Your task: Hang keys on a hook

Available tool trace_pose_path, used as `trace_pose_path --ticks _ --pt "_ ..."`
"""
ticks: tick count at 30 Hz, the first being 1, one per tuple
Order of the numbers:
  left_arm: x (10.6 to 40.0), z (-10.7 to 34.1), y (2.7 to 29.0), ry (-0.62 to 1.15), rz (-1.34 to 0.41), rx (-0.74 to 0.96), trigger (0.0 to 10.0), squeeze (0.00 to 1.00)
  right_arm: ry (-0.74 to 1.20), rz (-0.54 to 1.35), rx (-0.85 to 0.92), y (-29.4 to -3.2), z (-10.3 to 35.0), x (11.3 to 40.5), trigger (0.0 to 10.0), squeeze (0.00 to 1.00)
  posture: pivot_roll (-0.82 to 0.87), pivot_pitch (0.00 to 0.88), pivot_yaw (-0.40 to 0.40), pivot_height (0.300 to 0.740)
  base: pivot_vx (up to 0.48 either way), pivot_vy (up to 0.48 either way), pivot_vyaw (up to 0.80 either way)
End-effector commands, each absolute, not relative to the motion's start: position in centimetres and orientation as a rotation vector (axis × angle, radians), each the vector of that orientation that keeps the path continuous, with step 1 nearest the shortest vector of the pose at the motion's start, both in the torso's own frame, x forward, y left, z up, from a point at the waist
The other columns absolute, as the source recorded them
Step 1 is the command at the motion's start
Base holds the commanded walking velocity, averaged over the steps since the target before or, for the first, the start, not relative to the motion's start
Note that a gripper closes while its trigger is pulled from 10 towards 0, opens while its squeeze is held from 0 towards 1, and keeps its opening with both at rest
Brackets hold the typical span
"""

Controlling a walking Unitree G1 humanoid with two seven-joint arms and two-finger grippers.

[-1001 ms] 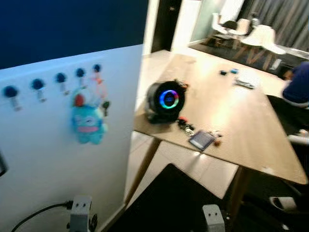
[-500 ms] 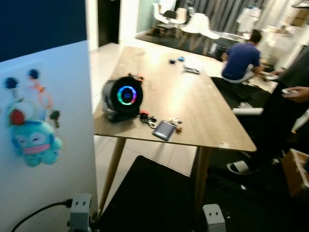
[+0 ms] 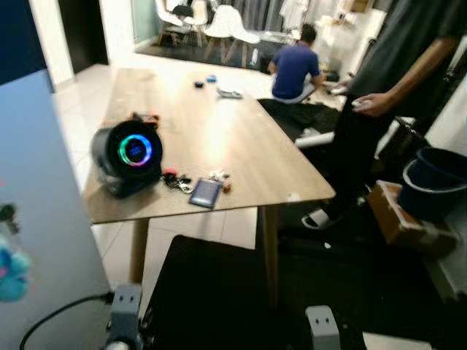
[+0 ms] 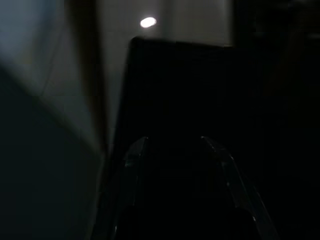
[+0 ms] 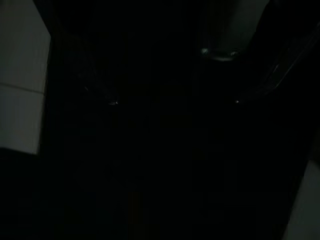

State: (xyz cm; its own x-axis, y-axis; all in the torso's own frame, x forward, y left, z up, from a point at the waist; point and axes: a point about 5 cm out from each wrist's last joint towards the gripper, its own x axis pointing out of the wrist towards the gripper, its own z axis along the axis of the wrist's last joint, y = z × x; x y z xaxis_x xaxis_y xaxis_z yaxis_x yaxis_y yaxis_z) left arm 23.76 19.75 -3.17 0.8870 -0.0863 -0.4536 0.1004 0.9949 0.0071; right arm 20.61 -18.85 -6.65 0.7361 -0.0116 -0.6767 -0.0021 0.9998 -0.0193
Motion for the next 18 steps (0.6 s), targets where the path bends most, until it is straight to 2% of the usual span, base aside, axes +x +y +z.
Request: trace_pose_path --ticks 1,7,11,17,18 --pt "23.2 -3.6 20.6 0.513 -0.112 0.065 10.0 0.0 0.754 -0.021 0.005 -18.5 -7.1 19.9 10.0 0.0 0.11 0.04 -0.002 0.74 0.0 0.0 -0.8" --pt "23.7 -3.2 20.9 0.504 -0.112 0.065 10.0 0.0 0.757 -0.033 0.023 -18.5 -7.3 19.3 10.0 0.0 0.11 0.042 0.008 0.74 0.0 0.0 -0.8" --pt "23.4 -3.4 21.3 0.507 -0.018 -0.003 10.0 0.0 0.766 -0.015 0.005 -18.6 -7.4 19.2 10.0 0.0 0.11 0.045 -0.011 0.74 0.0 0.0 0.0" --pt "22.5 -4.0 21.2 0.516 0.024 -0.03 10.0 0.0 0.757 -0.004 -0.011 -19.0 -7.1 19.7 10.0 0.0 0.11 0.045 -0.038 0.74 0.0 0.0 0.0" --pt "22.3 -4.1 21.1 0.518 0.02 -0.022 10.0 0.0 0.756 0.007 -0.026 -19.0 -7.0 19.9 10.0 0.0 0.11 0.042 -0.066 0.74 0.0 0.0 0.0"
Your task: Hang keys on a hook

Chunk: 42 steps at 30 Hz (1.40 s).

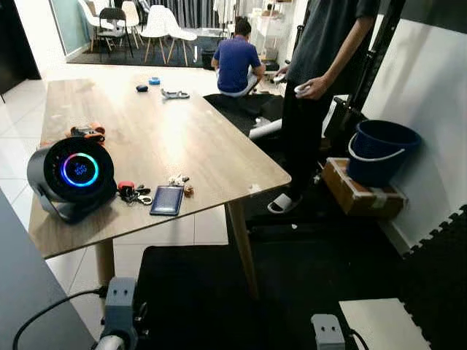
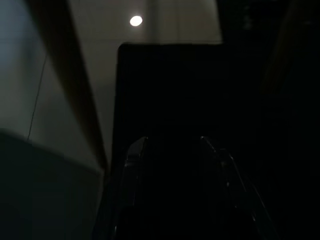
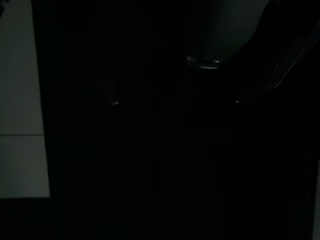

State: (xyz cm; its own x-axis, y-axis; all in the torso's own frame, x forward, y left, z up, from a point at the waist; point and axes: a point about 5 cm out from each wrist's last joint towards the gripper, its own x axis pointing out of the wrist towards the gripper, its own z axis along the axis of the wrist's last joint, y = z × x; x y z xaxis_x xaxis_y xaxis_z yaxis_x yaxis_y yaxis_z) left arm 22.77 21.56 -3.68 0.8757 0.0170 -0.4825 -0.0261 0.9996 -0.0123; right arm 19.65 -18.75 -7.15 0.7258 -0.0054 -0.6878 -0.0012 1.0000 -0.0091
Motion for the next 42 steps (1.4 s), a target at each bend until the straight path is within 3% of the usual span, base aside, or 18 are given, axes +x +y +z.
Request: trace_pose_path --ticks 1,9,32,42 --pt "22.2 -4.2 21.1 0.52 0.017 -0.018 10.0 0.0 0.755 0.021 -0.038 -18.9 -7.0 20.0 10.0 0.0 0.11 0.042 -0.066 0.74 0.0 0.0 0.0" --pt "21.8 -4.4 20.8 0.514 0.051 -0.036 10.0 0.0 0.753 0.129 -0.114 -18.5 -6.6 20.6 10.0 0.0 0.12 0.038 -0.124 0.74 0.0 0.0 0.27" --pt "21.4 -4.6 20.7 0.509 0.058 -0.048 10.0 0.0 0.743 0.157 -0.144 -18.1 -6.6 20.6 10.0 0.0 0.11 0.03 -0.12 0.74 0.0 0.0 0.79" --pt "21.2 -4.6 20.9 0.506 0.065 -0.064 10.0 0.0 0.735 0.142 -0.114 -18.2 -6.4 20.9 10.0 0.0 0.12 0.037 -0.123 0.74 0.0 0.0 0.0"
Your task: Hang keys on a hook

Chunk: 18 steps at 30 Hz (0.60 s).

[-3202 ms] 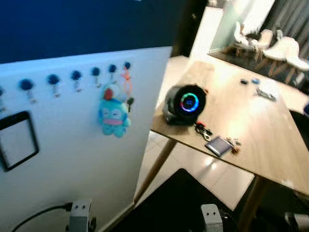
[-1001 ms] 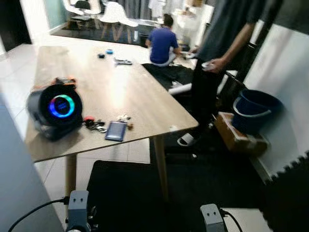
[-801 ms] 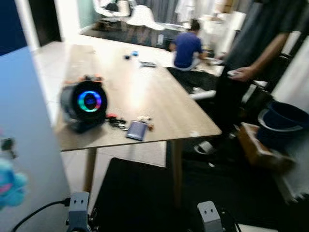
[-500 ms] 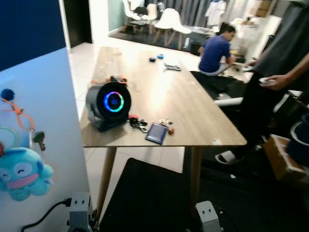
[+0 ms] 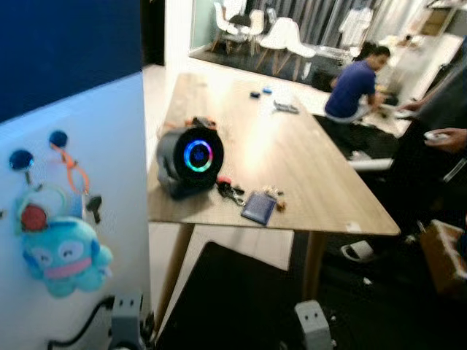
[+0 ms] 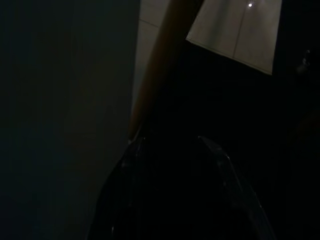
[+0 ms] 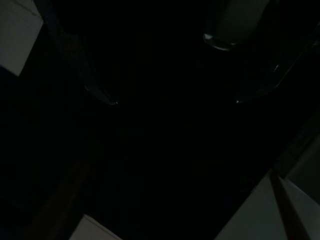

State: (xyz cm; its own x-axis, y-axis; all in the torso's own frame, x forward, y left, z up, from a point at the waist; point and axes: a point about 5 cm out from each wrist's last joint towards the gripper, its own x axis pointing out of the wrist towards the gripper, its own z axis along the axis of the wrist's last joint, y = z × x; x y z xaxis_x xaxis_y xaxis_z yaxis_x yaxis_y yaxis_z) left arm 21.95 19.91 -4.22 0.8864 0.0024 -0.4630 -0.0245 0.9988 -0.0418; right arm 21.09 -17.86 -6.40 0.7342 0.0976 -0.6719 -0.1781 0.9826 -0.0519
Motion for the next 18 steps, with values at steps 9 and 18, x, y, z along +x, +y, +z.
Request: trace_pose_path --ticks 9,18 --pt "21.28 -4.5 20.94 0.495 0.064 -0.071 10.0 0.0 0.726 0.14 -0.11 -18.22 -6.33 21.09 10.0 0.0 0.11 0.038 -0.12 0.74 0.0 0.0 0.0" --pt "21.54 -4.35 20.66 0.487 0.046 -0.049 10.0 0.0 0.726 0.137 -0.109 -18.34 -6.33 21.06 10.0 0.0 0.11 0.038 -0.115 0.74 0.0 -0.093 0.0"
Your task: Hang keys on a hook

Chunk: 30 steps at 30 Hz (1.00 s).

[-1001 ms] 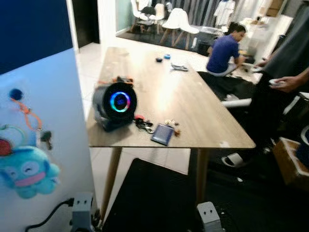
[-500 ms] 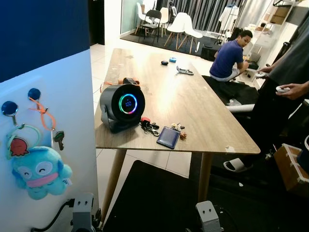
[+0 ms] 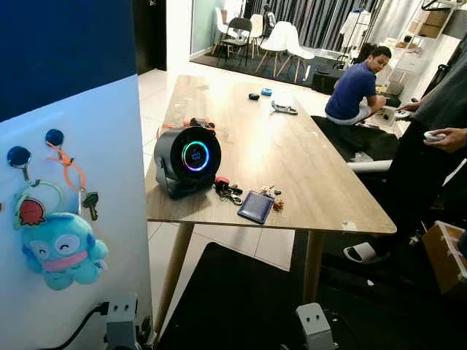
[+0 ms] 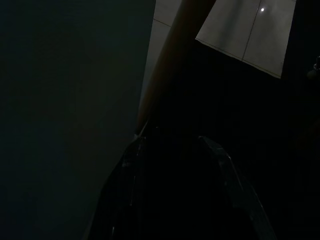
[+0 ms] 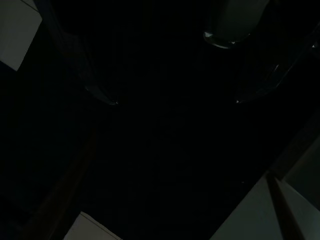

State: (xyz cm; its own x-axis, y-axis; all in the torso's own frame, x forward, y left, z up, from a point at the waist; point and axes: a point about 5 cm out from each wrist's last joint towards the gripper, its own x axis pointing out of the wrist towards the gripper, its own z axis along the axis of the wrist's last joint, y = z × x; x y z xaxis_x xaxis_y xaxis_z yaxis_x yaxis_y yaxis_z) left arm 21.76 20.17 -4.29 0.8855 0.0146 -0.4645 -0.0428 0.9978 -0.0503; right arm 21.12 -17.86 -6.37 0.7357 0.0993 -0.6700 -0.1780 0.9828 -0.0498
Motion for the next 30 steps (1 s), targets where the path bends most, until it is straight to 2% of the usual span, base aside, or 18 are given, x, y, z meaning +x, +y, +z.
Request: trace_pose_path --ticks 1,11,30 --pt "21.59 -4.31 20.64 0.485 0.042 -0.039 10.0 0.0 0.726 0.135 -0.109 -18.36 -6.33 21.06 10.0 0.0 0.11 0.038 -0.115 0.74 0.0 -0.48 0.0" --pt "21.73 -4.28 20.46 0.484 0.039 -0.042 10.0 0.0 0.727 0.13 -0.106 -18.46 -6.4 20.89 10.0 0.0 0.1 0.041 -0.113 0.74 0.0 -0.416 0.0" --pt "21.74 -4.32 20.83 0.5 0.046 -0.037 10.0 0.0 0.73 0.128 -0.103 -18.35 -6.45 20.85 10.0 0.0 0.11 0.043 -0.107 0.74 0.0 0.0 0.0"
